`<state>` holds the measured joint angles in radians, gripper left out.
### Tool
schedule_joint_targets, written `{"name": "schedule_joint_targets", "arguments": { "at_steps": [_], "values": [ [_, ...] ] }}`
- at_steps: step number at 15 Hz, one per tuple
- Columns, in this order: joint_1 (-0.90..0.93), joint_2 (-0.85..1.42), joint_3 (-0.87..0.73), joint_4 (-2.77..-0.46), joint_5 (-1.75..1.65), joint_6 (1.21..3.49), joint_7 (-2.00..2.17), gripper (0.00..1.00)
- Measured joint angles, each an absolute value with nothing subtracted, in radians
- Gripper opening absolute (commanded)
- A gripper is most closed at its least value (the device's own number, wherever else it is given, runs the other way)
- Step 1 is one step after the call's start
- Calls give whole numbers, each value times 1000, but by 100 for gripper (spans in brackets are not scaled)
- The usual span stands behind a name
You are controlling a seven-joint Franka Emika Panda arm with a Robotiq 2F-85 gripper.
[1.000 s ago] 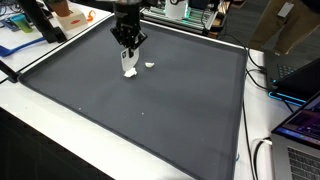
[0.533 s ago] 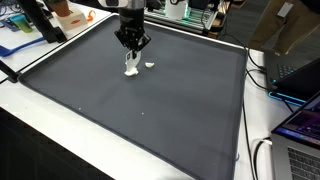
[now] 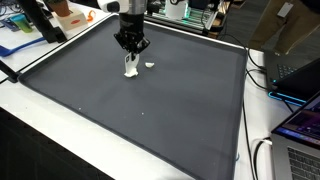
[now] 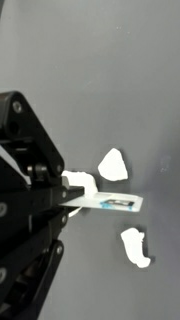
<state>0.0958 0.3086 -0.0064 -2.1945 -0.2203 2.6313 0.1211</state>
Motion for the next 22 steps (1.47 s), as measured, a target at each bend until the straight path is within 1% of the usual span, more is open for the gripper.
{"name": "schedule_joint_targets", "arguments": {
  "at_steps": [9,10,13,14,18,22],
  "values": [
    [139,396,-7,-2022,-254,2400,138,1],
    [141,410,-6,-1995,-254,2367,139,4],
    [140,460,2,-1897,-232,2248,135,4],
    [140,468,3,-1883,-230,2233,135,1],
    [140,476,7,-1869,-227,2219,133,1],
    [142,510,14,-1808,-227,2169,134,1]
  ]
}}
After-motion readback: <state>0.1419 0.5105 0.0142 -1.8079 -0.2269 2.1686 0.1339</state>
